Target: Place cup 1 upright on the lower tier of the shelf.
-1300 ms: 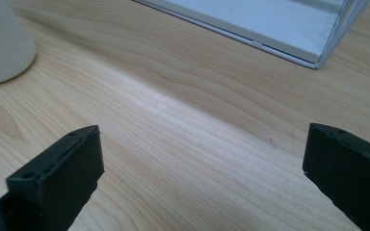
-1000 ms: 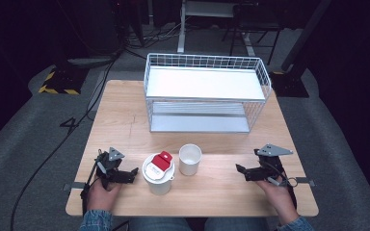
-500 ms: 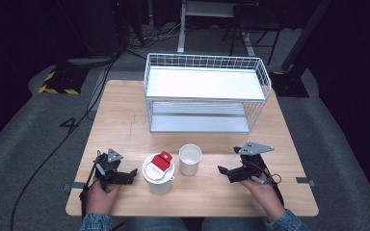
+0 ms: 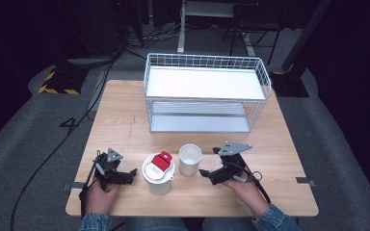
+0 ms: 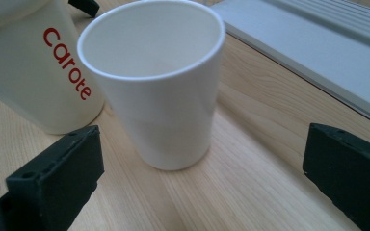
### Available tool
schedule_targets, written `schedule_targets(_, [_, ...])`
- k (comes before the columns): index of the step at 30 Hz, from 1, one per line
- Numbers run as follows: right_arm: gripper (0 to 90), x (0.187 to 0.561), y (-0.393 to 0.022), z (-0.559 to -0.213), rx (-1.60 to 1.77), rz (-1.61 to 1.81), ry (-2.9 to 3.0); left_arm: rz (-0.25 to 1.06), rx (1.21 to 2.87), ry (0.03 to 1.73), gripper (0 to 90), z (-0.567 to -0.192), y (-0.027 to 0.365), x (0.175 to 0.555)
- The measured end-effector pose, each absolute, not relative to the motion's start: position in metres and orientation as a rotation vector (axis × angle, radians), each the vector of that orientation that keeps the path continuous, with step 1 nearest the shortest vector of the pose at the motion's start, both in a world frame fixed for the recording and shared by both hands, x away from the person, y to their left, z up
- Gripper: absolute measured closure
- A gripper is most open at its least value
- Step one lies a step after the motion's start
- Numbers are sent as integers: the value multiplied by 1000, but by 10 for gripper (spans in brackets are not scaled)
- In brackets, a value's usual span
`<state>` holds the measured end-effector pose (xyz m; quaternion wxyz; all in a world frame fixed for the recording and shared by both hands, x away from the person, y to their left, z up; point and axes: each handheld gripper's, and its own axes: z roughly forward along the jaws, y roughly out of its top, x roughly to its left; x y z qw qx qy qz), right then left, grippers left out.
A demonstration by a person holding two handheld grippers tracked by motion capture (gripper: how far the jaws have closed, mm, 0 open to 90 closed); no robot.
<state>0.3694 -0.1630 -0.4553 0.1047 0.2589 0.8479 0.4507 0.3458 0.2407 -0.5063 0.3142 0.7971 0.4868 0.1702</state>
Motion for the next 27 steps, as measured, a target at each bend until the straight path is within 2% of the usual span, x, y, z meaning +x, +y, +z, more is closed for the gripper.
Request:
schedule_targets(17, [19, 375, -127, -481, 690, 1305, 2552, 453, 2100, 1285, 6, -506, 242, 348])
schedule_targets(23, [74, 377, -121, -486, 671, 1309, 2547, 452, 2100, 1285, 6, -506, 241, 347])
schedule_targets(27, [152, 381, -117, -494, 674, 1320, 2551, 453, 2101, 1285, 6, -506, 242, 348])
